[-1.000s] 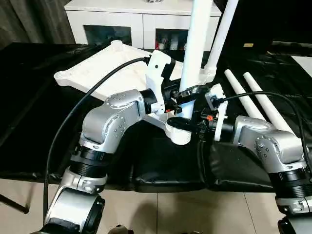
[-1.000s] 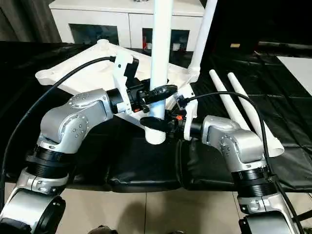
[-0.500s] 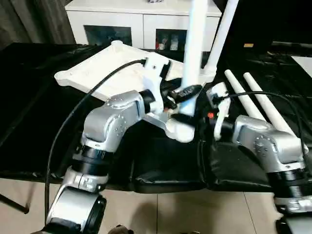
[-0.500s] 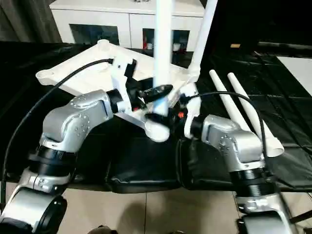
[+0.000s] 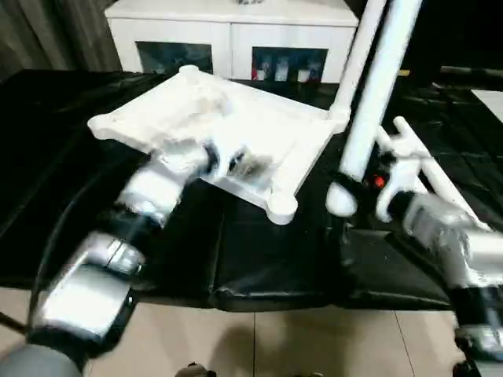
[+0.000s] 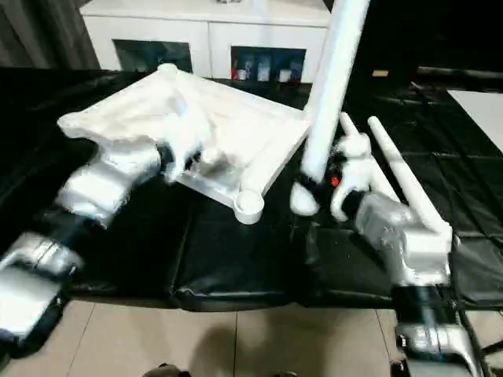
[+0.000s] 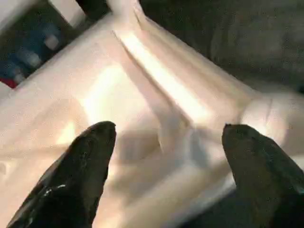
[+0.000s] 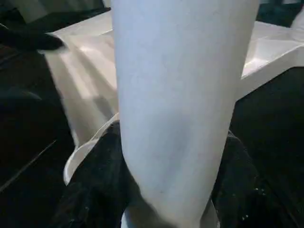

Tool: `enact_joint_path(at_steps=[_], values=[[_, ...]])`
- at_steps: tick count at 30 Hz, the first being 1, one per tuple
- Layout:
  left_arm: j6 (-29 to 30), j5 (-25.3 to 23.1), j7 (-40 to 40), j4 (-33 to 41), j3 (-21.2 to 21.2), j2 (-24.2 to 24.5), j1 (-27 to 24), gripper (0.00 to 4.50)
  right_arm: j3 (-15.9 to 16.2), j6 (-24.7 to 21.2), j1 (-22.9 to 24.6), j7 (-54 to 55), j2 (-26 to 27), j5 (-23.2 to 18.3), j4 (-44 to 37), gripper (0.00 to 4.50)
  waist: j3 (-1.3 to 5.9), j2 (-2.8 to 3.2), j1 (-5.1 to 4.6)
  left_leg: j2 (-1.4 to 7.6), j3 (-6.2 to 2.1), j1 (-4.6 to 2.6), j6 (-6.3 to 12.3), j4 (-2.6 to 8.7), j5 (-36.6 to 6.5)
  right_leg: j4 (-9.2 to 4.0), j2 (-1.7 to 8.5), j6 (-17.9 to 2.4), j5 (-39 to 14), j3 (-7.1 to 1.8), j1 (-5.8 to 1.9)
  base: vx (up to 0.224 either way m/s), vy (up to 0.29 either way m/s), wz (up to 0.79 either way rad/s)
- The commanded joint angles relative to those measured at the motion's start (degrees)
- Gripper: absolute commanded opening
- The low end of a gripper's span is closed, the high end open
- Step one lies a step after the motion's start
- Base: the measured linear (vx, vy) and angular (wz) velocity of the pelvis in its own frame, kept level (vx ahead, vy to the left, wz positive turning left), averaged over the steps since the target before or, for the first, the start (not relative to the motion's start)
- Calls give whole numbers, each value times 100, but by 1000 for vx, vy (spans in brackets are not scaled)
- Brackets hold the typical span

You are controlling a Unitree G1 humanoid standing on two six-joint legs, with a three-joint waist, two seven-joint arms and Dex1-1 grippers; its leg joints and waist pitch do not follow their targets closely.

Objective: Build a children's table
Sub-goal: Insert table leg to table base

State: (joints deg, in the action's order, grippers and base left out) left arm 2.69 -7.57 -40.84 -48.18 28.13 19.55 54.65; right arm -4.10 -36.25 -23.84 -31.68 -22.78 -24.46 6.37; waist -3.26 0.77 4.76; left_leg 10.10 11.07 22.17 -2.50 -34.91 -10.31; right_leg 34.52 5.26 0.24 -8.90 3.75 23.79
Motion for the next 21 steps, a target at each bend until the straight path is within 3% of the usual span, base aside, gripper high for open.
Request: enact_joint_path(at_steps=[1, 2, 3, 5, 6, 9, 11, 15, 21], values=[[-626, -474, -244, -506, 378, 9, 271, 398, 31, -145, 57, -105, -55, -142, -455, 190, 514, -4, -27, 197, -153, -88, 126, 380, -747, -336, 266, -1030, -486, -219, -406, 0, 0, 0], [-909, -773, -183, -1009, 612, -29, 504, 398, 40, -279, 197, -133, -93, -238, -739, 190, 516, 46, -16, 223, -147, -110, 136, 373, -744, -302, 295, -1188, -340, -226, -386, 0, 0, 0], [-909, -773, -183, -1009, 612, -29, 504, 398, 40, -279, 197, -133, -93, -238, -739, 190, 503, 77, -25, 209, -135, -116, 161, 368, -796, -349, 272, -1185, -389, -226, -367, 0, 0, 0], [-1196, -966, -147, -1345, 752, -60, 671, 398, 4, -387, 338, -137, -138, -296, -972, 190, 502, 73, -31, 230, -135, -136, 142, 372, -948, -345, 291, -1339, -382, -226, -390, 0, 0, 0], [-1269, -1088, -77, -1519, 825, -81, 763, 398, -19, -480, 446, -148, -187, -346, -1136, 190, 494, 147, -37, 234, -141, -140, 117, 376, -1003, -336, 291, -1406, -430, -226, -388, 0, 0, 0], [-1555, -1330, -89, -2027, 908, -182, 991, 398, -81, -699, 696, -141, -307, -447, -1514, 190, 466, 122, -41, 239, -114, -202, 96, 388, -1274, -427, 277, -1376, -774, -236, -364, 0, 0, 0], [-1773, -1553, -143, -2311, 1060, -226, 1122, 398, -140, -873, 905, -112, -394, -516, -1823, 190, 450, 152, -54, 235, -128, -193, 101, 402, -1385, -471, 300, -1298, -1191, -230, -397, 0, 0, 0], [-1960, -1818, -267, -2663, 1221, -341, 1221, 398, -252, -1167, 1200, -40, -481, -650, -2281, 190, 464, 208, -132, 221, -149, -140, 143, 392, -1272, -486, 307, -1209, -1377, -217, -413, 0, 0, 0], [-2273, -1920, 51, -2871, 1109, -628, 1192, 398, -252, -1366, 1334, 16, -517, -763, -2570, 190, 465, 192, -228, 217, -159, -129, 246, 384, -1330, -525, 299, -1209, -1558, -190, -405, 0, 0, 0]])
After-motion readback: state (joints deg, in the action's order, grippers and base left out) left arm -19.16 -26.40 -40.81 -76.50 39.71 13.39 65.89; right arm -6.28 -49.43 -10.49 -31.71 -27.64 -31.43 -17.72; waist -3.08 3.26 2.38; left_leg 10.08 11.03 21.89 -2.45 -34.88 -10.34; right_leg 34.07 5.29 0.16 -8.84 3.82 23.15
